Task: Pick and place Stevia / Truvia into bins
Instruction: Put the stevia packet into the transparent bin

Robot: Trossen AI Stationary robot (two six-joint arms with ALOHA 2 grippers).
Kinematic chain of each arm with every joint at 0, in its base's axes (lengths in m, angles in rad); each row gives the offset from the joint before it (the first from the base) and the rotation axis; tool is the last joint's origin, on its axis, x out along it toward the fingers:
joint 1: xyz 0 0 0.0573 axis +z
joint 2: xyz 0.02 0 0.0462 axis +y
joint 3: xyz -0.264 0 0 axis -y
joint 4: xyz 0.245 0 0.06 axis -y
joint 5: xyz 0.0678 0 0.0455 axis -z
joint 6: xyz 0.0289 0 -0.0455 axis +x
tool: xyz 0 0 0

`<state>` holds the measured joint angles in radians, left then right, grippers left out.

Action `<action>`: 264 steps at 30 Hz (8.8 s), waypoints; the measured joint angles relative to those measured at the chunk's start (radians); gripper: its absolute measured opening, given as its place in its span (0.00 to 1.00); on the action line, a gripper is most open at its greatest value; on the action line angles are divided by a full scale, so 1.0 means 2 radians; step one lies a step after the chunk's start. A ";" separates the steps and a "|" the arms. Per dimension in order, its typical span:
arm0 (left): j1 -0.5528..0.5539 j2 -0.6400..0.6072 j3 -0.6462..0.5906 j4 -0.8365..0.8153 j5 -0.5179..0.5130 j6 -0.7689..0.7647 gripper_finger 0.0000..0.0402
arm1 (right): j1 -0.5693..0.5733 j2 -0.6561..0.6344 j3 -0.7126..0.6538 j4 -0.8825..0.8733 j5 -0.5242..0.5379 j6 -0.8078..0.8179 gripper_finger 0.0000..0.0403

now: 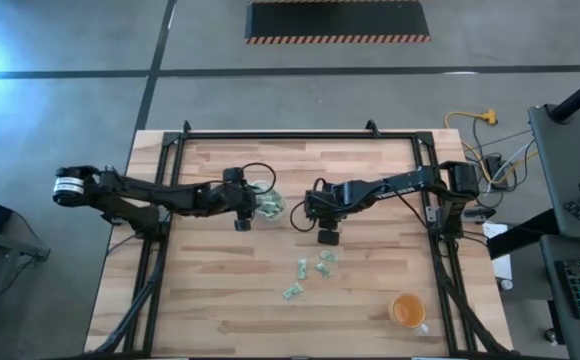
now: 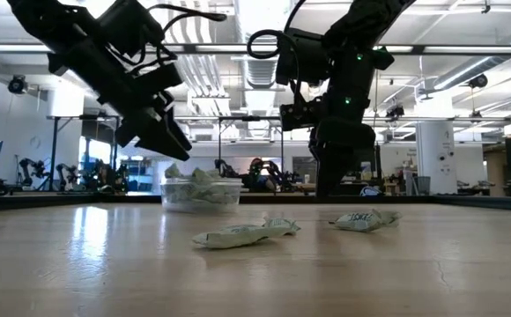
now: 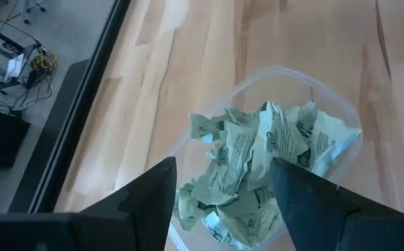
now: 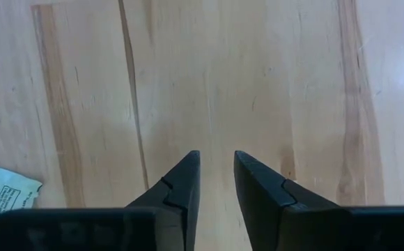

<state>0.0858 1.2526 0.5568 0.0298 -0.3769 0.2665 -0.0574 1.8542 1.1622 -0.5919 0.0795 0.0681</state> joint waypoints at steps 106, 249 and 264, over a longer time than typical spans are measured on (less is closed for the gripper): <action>-0.025 -0.086 -0.001 -0.113 0.058 -0.066 0.54 | 0.134 -0.017 0.021 0.027 0.083 -0.043 0.03; -0.057 -0.039 0.001 -0.108 0.225 -0.104 0.54 | 0.150 0.043 0.096 -0.062 -0.065 0.106 0.25; -0.083 0.054 0.037 -0.055 0.227 -0.100 0.54 | 0.199 0.041 0.026 -0.017 -0.037 0.165 0.23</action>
<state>-0.0809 1.3609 0.6312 -0.0811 0.0769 0.0656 0.3397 1.9366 1.2144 -0.6253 0.0055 0.3976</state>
